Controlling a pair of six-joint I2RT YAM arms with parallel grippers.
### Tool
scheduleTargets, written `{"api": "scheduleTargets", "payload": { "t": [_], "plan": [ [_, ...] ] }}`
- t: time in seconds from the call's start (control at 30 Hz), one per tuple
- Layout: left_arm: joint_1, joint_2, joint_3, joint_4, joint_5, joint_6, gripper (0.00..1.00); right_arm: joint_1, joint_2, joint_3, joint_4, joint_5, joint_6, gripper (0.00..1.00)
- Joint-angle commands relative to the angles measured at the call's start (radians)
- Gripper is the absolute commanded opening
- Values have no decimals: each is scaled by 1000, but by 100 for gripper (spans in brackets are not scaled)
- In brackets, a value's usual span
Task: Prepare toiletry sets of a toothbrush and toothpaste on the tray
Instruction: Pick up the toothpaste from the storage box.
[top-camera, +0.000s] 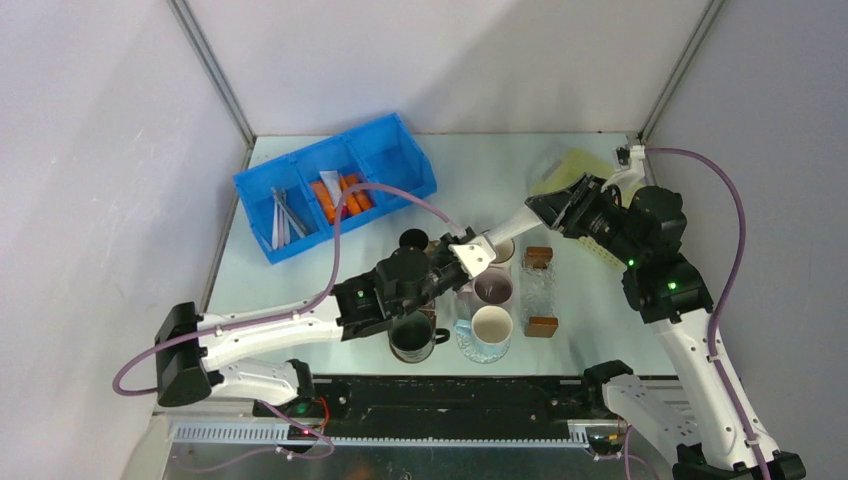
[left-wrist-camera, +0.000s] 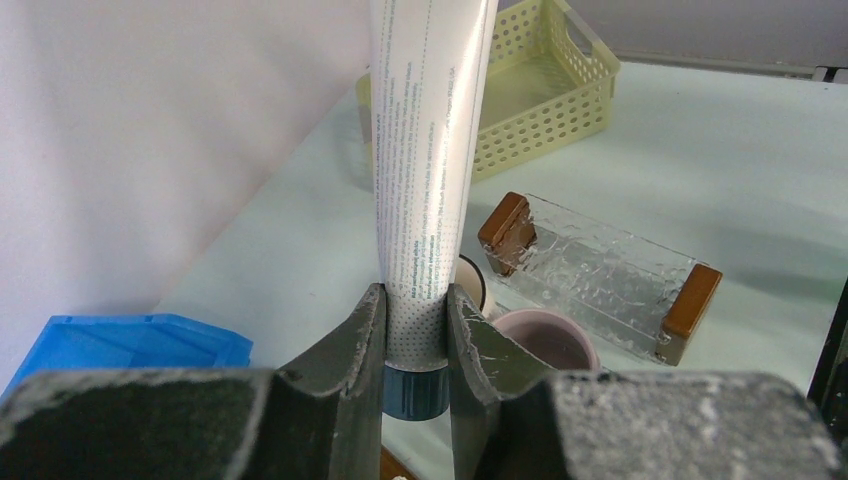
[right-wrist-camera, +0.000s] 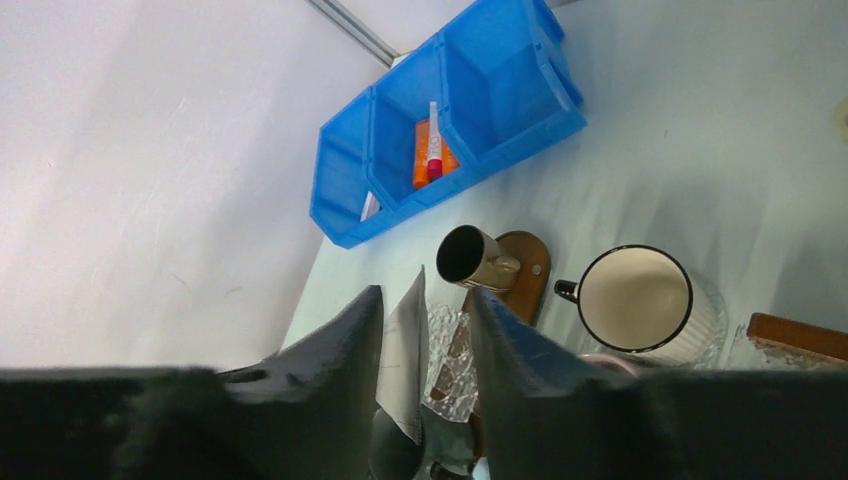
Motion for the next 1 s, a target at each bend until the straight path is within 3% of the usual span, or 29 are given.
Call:
{"api": "scheduleTargets", "payload": {
  "t": [0.0,0.13,0.2,0.33,0.53,0.67,0.8,0.97],
  "plan": [
    [-10,10,62,84,-21,23,0,4,-10,-4,51,-45,-1,31],
    [-10,15,60,77,-26,21,7,1,-30,-4,49,-37,-24,6],
    [-10,16,56,74,-31,20,13,-3,-39,-4,47,-29,-39,0],
    [-10,8,48,67,-57,18,30,-16,-60,-4,34,-13,-81,0],
    [-10,-18,26,59,-101,8,69,-46,-84,-3,15,3,-128,0],
    [-10,-46,13,48,-137,2,85,-52,-104,-3,0,50,-173,0],
    [-9,-78,3,25,-186,-12,98,-53,-122,-4,-19,113,-224,0],
    [5,-109,5,-48,-253,-62,100,-53,-132,-4,-45,219,-314,0]
  ]
}}
